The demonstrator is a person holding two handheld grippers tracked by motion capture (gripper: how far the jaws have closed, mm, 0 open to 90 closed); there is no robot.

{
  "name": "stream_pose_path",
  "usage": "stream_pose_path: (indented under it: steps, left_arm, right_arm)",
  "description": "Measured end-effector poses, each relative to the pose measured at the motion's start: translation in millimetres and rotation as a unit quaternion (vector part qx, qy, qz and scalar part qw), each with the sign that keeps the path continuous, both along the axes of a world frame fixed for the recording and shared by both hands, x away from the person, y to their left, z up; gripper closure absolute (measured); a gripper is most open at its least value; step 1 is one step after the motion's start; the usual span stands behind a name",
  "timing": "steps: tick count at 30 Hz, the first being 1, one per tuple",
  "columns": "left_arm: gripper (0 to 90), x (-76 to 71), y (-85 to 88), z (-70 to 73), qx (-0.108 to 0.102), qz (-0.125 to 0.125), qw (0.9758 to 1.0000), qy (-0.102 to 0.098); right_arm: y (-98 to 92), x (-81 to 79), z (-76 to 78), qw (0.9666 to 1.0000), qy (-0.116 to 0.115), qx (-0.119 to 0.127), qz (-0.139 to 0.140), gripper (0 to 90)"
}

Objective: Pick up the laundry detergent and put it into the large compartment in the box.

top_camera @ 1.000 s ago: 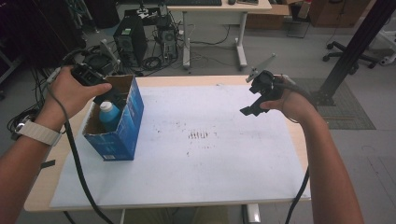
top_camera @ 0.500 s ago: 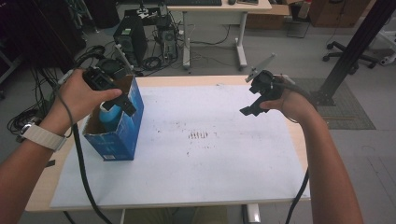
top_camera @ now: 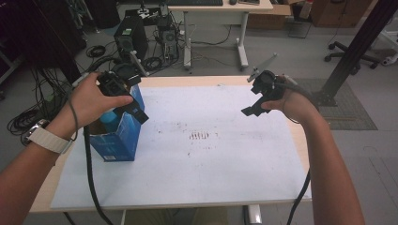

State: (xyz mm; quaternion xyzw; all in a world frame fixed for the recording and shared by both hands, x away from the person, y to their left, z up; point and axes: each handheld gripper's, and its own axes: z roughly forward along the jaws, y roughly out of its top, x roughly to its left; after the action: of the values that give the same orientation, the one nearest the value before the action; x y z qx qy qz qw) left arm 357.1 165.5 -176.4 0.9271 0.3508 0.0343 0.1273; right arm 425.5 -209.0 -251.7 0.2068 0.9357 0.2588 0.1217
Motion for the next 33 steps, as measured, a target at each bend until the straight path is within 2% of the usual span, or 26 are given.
stream_pose_path:
  steps: [8, 13, 19, 26, 33]
  left_arm:
    - [11.0, -5.4, -13.8, -2.1, 0.0, -0.032, 0.9995, 0.001]
    - [11.1, -8.5, -22.5, -3.8, 0.004, -0.06, 0.9982, 0.004]
    - [11.1, -14.6, -32.2, -5.8, 0.002, -0.103, 0.9947, 0.002]
    - [11.0, -19.0, -40.2, -9.2, -0.004, -0.134, 0.991, 0.002]
    - [11.0, -24.1, -47.1, -13.2, -0.005, -0.166, 0.9861, -0.003]
  right_arm:
    - [-0.1, -0.2, -0.4, 1.0, 0.003, -0.002, -0.003, 8.7]
    - [-0.7, 0.0, -1.1, 1.0, 0.007, -0.003, -0.004, 8.7]
    - [-0.9, -0.4, -0.9, 1.0, 0.007, -0.004, -0.007, 8.7]
    - [0.8, 0.1, -1.5, 0.9999, 0.008, -0.003, -0.007, 8.7]
    - [2.0, 0.8, -2.3, 0.9999, 0.009, -0.004, -0.005, 8.7]
